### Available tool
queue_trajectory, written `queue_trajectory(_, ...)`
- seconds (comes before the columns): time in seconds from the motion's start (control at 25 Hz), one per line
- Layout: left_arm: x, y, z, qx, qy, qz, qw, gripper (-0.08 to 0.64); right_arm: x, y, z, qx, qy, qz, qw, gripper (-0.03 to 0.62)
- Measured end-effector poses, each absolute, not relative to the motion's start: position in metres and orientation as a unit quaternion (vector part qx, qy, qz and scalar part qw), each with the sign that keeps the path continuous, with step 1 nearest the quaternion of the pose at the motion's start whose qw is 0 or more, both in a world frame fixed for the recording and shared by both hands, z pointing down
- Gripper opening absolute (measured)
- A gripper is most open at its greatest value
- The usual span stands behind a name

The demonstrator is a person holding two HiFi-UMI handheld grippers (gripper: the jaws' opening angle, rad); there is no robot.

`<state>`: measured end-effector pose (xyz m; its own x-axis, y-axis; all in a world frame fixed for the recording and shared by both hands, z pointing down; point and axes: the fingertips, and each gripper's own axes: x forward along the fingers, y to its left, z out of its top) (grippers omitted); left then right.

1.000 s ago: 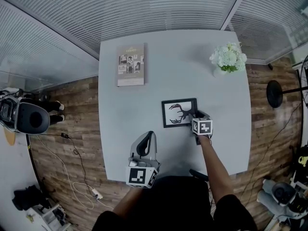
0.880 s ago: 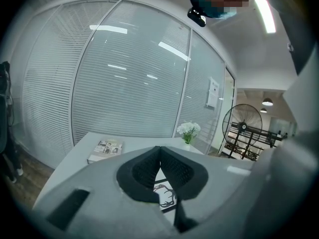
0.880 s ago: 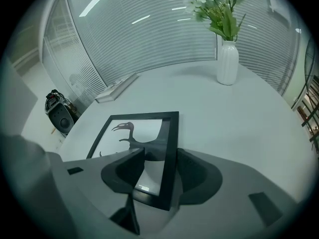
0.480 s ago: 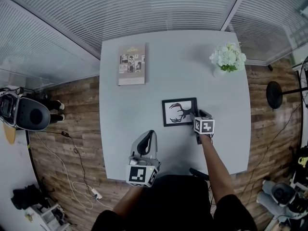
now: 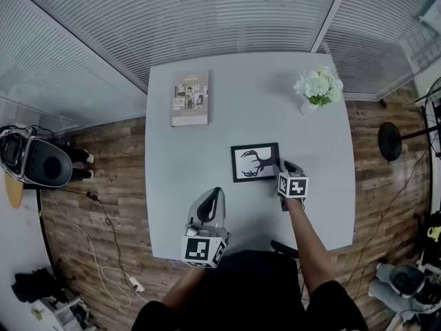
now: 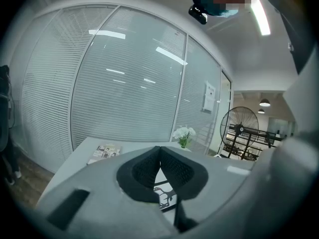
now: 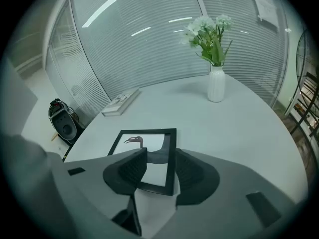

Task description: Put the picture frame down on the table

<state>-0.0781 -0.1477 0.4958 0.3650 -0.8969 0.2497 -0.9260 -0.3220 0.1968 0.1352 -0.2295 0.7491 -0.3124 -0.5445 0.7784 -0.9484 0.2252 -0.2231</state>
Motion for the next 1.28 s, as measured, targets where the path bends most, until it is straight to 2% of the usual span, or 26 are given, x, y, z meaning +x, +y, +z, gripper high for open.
queue_trajectory(0.32, -0.074, -0.126, 0.476, 0.818, -0.559, 0.034, 0.135, 0.015, 0.132, -0.199, 0.701, 0.513, -0.75, 0.329, 0.257, 0.068)
queue_trajectory(0.48, -0.068, -0.113, 0.468, 0.822, -0.553, 0.027, 0.129, 0.015, 0.13, -0.183, 0.678, 0.514, -0.759, 0.321, 0.237, 0.04)
queue_trajectory(0.84, -0.062, -0.089, 0.46, 0.828, -0.547, 0.019, 0.121, 0.015, 0.124, -0.15, 0.625, 0.519, -0.781, 0.288, 0.194, 0.026)
queue_trajectory(1.04, -0.059, -0.077, 0.454, 0.831, -0.545, 0.016, 0.114, 0.015, 0.118, -0.129, 0.583, 0.529, -0.79, 0.272, 0.149, 0.026)
queue_trajectory(1.28, -0.055, -0.066, 0.451, 0.831, -0.545, 0.013, 0.106, 0.015, 0.109, -0.099, 0.533, 0.543, -0.806, 0.208, 0.111, 0.023)
